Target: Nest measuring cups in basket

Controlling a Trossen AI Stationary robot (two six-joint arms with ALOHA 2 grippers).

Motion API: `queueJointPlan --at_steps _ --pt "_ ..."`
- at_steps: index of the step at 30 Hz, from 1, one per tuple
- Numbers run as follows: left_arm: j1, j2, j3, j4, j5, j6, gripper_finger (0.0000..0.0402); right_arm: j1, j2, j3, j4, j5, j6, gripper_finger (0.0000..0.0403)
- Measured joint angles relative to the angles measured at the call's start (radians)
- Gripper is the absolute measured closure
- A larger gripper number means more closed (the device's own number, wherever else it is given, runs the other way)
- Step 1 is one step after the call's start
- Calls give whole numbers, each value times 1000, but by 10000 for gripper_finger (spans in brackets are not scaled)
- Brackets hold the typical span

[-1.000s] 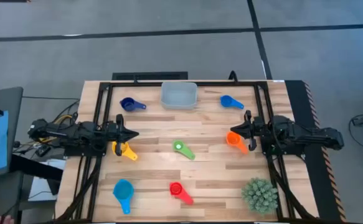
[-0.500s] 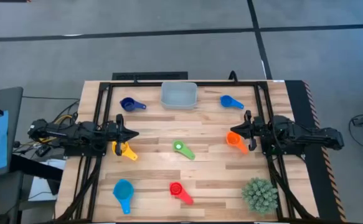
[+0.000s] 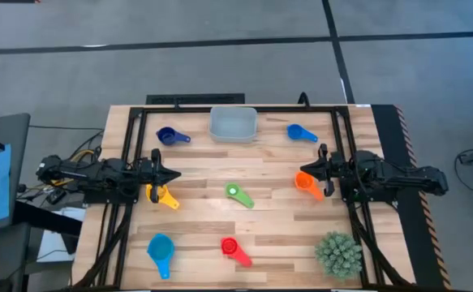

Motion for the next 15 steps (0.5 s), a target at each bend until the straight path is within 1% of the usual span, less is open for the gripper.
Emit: queueJointPlan --at_steps 10,13,15 --pt "0 0 0 1 0 -2 401 0 0 0 0 0 0 361" --pt "0 0 0 21 -6 -31 401 0 0 0 0 0 0 361" --pt "-1 -1 2 26 2 -98 401 0 0 0 0 0 0 361"
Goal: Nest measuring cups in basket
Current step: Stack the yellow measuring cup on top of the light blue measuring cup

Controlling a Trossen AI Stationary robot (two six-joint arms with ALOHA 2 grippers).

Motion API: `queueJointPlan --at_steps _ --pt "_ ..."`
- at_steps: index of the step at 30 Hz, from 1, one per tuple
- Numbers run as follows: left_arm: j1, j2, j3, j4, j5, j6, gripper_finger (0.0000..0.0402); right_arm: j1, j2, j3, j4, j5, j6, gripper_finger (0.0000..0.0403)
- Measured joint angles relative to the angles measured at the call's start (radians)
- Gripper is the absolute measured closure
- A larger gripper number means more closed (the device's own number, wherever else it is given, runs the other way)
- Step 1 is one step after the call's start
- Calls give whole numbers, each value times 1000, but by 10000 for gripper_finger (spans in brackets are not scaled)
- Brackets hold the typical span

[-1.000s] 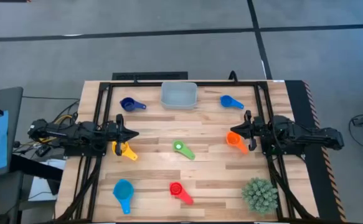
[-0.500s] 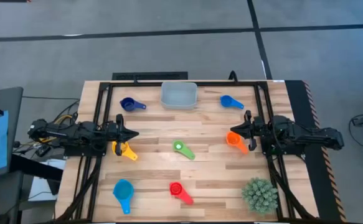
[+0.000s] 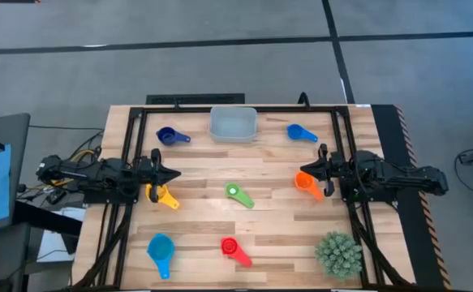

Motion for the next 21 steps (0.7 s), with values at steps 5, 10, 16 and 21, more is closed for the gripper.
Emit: queueJointPlan --at_steps 5,10,16,21 --pt "0 0 -3 -4 82 -55 401 0 0 0 5 7 -4 361" --pt "-4 0 -3 -13 117 -78 401 0 -1 0 52 7 31 361" --pt "-10 29 -3 -12 58 -128 402 -1 -2 0 112 87 168 361" --pt "-35 131 -3 -13 -49 -202 401 -1 1 0 47 254 359 361"
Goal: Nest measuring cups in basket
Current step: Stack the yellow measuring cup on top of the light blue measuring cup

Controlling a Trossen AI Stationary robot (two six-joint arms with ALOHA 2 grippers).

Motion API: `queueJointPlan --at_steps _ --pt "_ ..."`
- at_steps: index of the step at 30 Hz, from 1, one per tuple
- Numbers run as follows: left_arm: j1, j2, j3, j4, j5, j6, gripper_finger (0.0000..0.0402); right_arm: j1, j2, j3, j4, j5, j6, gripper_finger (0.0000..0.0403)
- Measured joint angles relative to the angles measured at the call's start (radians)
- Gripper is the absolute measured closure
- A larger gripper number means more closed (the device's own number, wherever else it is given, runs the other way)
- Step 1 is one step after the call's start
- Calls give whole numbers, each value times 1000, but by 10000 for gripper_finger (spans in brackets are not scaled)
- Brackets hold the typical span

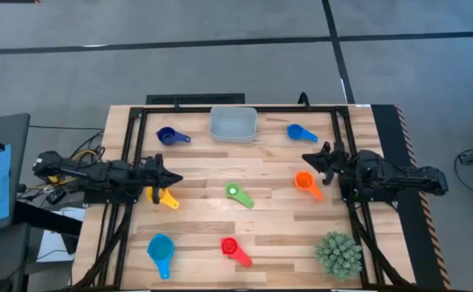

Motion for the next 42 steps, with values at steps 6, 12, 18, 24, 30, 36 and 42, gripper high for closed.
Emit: queueJointPlan --at_steps 6,12,18,24,30,36,42 --pt "-1 138 0 1 -157 -61 402 -2 73 7 -20 12 -3 361" --pt "30 208 36 -91 -448 -113 402 -37 275 120 -23 13 -90 350" --pt "119 210 138 -261 -585 -130 378 -87 509 280 24 7 -149 309" --pt "216 211 177 -421 -614 -186 316 -89 693 401 43 -10 -184 261" --pt "361 225 177 -463 -571 -195 259 -89 867 516 36 -11 -250 232" --pt "553 249 177 -463 -434 -186 241 -76 972 592 31 -14 -271 221" --pt "731 301 178 -461 -273 -182 240 -31 1008 664 18 -16 -298 220"
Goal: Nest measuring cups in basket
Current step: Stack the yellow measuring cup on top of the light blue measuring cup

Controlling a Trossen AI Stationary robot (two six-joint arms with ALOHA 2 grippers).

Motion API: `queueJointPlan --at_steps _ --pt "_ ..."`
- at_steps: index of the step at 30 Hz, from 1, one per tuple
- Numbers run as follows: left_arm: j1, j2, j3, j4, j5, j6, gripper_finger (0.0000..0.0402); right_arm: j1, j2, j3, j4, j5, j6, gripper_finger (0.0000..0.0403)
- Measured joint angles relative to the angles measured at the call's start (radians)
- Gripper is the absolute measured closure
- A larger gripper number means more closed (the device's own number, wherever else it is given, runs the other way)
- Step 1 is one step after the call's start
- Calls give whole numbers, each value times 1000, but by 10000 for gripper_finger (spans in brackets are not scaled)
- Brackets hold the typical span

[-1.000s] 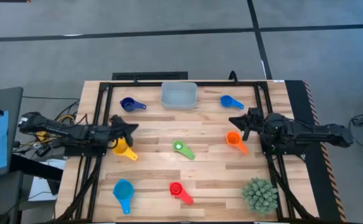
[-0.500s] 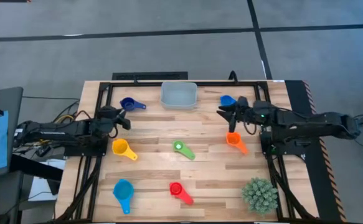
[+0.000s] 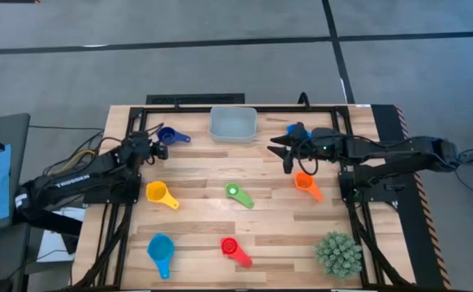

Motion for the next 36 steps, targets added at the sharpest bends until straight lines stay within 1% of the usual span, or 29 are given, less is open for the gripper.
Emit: queueJointPlan --at_steps 6,11,16,18,20,22,23,26,31,33,36 --pt "125 73 0 31 71 13 240 6 1 102 -119 -1 -28 221" --pt "196 129 2 115 159 48 240 10 20 119 -164 0 -27 216" --pt "228 181 2 117 219 31 242 52 19 117 -211 -1 27 217" --pt "226 186 2 107 292 20 247 90 18 108 -209 -1 48 218" --pt "218 182 13 67 400 18 254 133 23 100 -208 -1 60 219" --pt "198 175 51 -27 470 18 264 181 31 96 -219 3 75 220" --pt "183 173 73 -71 483 17 269 202 33 95 -224 7 81 221" --pt "109 161 111 -98 524 -6 281 259 37 95 -214 31 86 219" --pt "-31 156 209 -197 498 -50 289 319 37 95 -215 105 129 216" --pt "-104 158 225 -210 506 -94 289 337 38 95 -216 117 163 216" --pt "-239 176 227 -199 542 -167 290 369 80 98 -215 119 204 220"
